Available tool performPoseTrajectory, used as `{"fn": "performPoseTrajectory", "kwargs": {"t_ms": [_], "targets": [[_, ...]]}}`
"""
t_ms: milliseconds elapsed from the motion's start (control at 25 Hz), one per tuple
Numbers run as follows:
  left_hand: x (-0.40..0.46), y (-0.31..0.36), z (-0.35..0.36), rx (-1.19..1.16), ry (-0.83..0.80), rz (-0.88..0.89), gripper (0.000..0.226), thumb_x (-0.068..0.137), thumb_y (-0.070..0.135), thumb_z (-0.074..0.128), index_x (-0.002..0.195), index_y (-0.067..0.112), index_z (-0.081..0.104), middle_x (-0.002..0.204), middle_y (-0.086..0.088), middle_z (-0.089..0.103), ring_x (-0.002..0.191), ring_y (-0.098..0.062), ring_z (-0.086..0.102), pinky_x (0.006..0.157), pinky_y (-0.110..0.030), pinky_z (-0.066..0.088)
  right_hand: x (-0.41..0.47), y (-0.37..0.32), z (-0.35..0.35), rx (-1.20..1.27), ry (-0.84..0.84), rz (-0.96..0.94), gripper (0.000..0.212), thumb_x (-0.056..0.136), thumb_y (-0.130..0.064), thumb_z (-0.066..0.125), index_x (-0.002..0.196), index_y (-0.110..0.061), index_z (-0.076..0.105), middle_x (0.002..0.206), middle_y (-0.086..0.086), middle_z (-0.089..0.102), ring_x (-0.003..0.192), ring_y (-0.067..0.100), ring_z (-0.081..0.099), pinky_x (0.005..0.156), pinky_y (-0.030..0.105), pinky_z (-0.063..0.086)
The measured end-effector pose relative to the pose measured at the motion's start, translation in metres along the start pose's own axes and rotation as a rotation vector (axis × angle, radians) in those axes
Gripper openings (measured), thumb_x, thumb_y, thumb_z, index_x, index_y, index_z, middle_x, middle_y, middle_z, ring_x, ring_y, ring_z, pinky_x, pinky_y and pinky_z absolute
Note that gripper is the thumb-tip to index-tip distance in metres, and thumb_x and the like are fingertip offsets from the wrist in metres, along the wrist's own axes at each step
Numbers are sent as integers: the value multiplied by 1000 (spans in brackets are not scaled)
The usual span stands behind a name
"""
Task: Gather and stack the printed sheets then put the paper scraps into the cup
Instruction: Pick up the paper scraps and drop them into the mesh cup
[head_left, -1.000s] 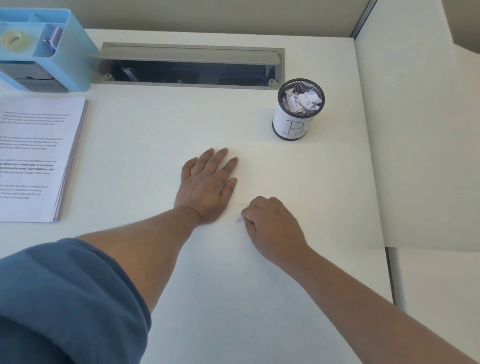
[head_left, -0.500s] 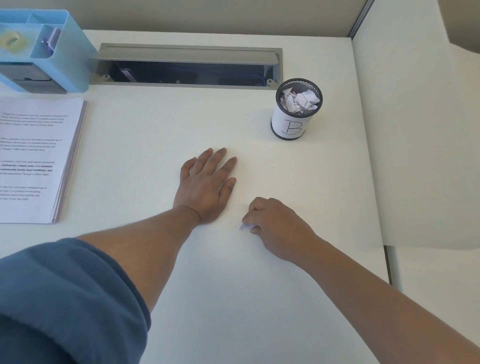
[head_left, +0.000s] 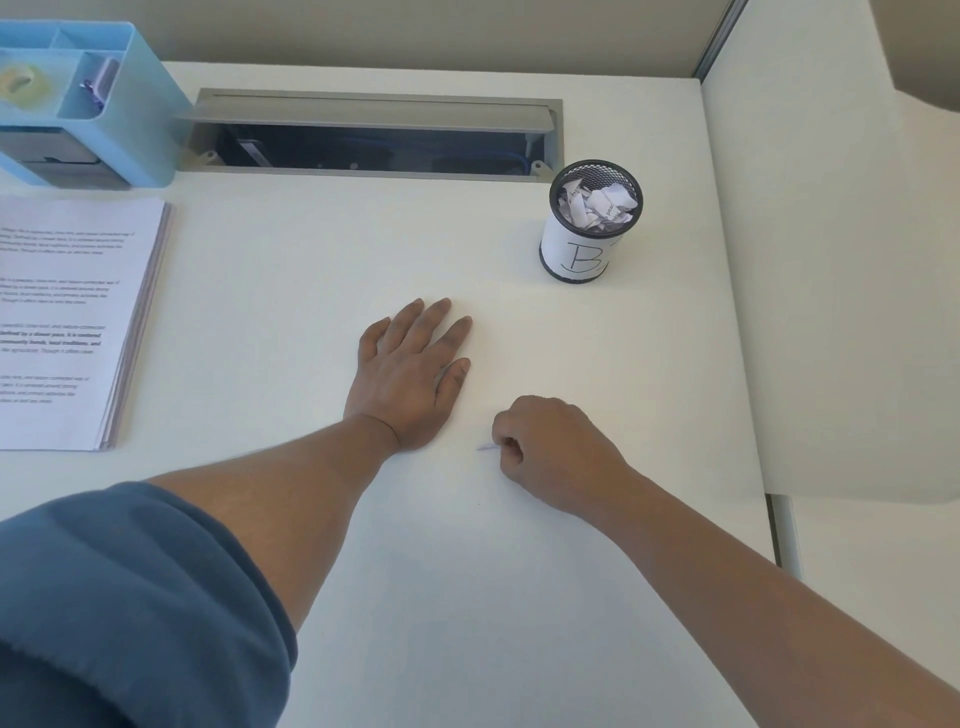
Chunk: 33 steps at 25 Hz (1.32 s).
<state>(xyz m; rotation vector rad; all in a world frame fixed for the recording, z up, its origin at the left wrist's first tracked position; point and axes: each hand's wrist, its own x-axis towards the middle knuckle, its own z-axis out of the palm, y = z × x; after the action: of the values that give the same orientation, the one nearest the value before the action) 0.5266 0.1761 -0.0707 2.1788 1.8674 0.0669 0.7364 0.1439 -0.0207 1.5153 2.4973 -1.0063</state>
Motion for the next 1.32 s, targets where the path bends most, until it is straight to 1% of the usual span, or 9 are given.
{"fn": "performPoseTrajectory", "kwargs": {"t_ms": [80,200,400,520,600,720,960,1160,1320], "targets": [[0,0,1,3,-1,0,55,106,51,22,160,38,29,171,10,15,158,-20,5,126,-41,1,-1,5,-13,232,58,109,15,83,-8,56,78,-18,66,74,-6,62,68,15,58,61,30,49],[0,0,2,5,8,1,56,106,52,21,159,38,30,171,10,16,158,-20,6,126,-41,2,-2,13,-40,506,104,228,13,82,-8,68,77,-19,73,64,-11,62,51,1,50,48,14,39],[1,-1,2,8,0,-3,55,107,51,22,160,38,28,171,11,13,158,-19,4,126,-40,-1,7,24,-82,616,192,240,12,82,-7,73,76,-17,74,63,-8,65,50,3,49,45,13,35],[1,0,1,8,-2,-3,58,105,53,18,160,39,27,171,11,13,158,-19,3,126,-41,0,20,29,-109,654,333,205,11,81,-7,74,76,-16,73,65,-5,68,57,9,56,54,20,43],[1,0,1,10,-4,1,58,104,54,17,160,39,27,171,11,13,159,-19,3,126,-40,-1,33,33,-128,606,481,178,8,79,-12,74,75,-19,73,68,-4,71,62,11,60,61,24,49],[0,0,1,11,-4,0,59,104,54,16,160,40,27,171,11,13,159,-19,4,126,-40,-1,54,35,-153,364,657,155,7,83,-16,72,78,-21,74,72,-9,70,63,4,59,61,13,47],[0,0,1,8,-4,1,58,104,53,17,160,40,27,171,11,14,158,-19,4,125,-39,-3,91,52,-166,29,670,221,23,86,0,56,92,-11,75,90,7,74,88,31,66,78,38,57],[0,-1,1,4,-2,6,58,105,53,18,159,39,29,171,10,15,159,-21,7,125,-40,-1,93,55,-168,-16,667,227,36,88,4,51,109,-13,74,107,9,73,100,33,64,82,35,53],[0,0,1,2,1,7,58,104,54,17,160,39,29,171,10,15,159,-21,6,125,-40,-1,84,52,-160,129,788,164,23,85,-3,55,94,-14,72,86,-2,71,85,23,66,81,40,56]]}}
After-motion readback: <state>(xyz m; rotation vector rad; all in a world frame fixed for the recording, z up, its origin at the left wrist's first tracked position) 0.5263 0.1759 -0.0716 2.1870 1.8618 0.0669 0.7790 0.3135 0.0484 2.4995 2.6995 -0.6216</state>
